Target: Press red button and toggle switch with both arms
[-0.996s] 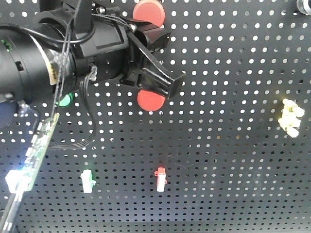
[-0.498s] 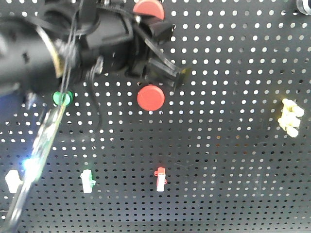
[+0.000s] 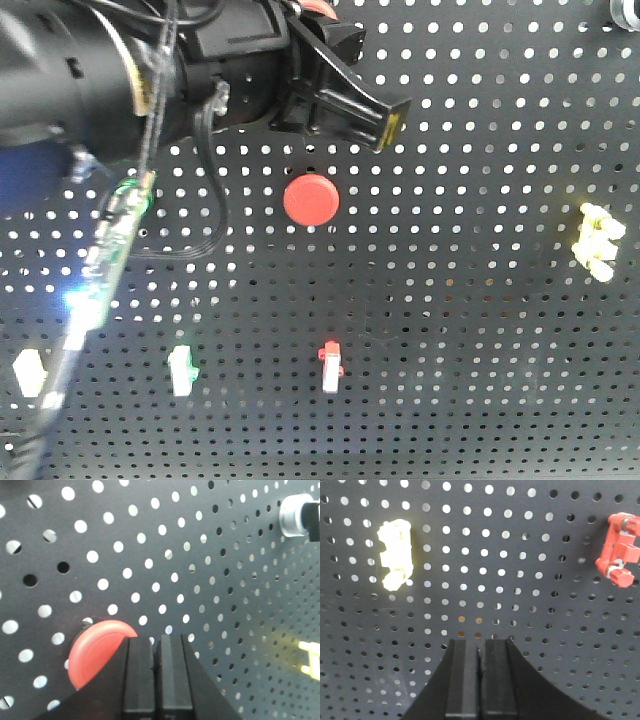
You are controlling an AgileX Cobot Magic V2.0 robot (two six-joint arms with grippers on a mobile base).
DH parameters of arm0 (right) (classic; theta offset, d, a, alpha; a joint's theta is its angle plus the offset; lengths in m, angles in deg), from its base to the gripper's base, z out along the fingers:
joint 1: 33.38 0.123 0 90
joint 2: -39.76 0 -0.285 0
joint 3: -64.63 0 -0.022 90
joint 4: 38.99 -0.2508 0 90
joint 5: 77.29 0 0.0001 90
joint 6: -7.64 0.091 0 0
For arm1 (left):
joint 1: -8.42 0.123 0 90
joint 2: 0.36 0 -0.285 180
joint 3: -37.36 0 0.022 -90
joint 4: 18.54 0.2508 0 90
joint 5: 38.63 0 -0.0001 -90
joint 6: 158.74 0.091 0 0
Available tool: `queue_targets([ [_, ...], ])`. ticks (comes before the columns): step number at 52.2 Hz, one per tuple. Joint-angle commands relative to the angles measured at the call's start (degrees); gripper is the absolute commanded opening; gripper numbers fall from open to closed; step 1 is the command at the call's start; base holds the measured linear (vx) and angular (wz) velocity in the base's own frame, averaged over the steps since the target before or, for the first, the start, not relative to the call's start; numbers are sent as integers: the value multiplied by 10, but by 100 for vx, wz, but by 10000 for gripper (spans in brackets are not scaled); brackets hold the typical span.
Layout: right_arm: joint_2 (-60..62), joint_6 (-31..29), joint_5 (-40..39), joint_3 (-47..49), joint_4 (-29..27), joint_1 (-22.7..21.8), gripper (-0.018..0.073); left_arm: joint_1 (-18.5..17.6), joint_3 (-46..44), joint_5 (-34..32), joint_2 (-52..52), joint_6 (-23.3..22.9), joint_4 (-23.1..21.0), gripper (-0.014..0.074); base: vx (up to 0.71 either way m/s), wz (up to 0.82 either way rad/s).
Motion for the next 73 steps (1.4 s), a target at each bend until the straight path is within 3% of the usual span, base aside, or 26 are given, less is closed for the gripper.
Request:
queue_targets([
  [1,-3,-1,-46,16,7,-4,0,-16,-18,-23,48,12,22,1,0,0],
  [12,-3,0,-47,16,6,-4,0,-63,-18,9,99,26,22,1,0,0],
  [24,-3,3,-76,16,-17,-4,0,-64,-18,110,123,31,37,1,0,0],
  [35,-3,4,-133,30,-56,-3,0,-64,-18,122,128,31,39,1,0,0],
  [45,-15,12,-103,88,-109,-3,0,-64,-18,128,127,28,37,1,0,0],
  [52,-45,8,-41,145,-152,1,0,-64,-18,129,127,28,37,1,0,0],
  [57,-74,-27,-4,183,-179,31,0,-64,-18,129,127,28,37,1,0,0],
  [58,-116,-84,-13,232,-208,102,0,-64,-18,131,127,28,37,1,0,0],
  [64,-155,-122,-24,274,-208,157,0,-64,-18,138,127,28,37,1,0,0],
  [73,-209,-159,-34,339,-207,179,0,-64,-18,155,127,26,37,1,0,0],
])
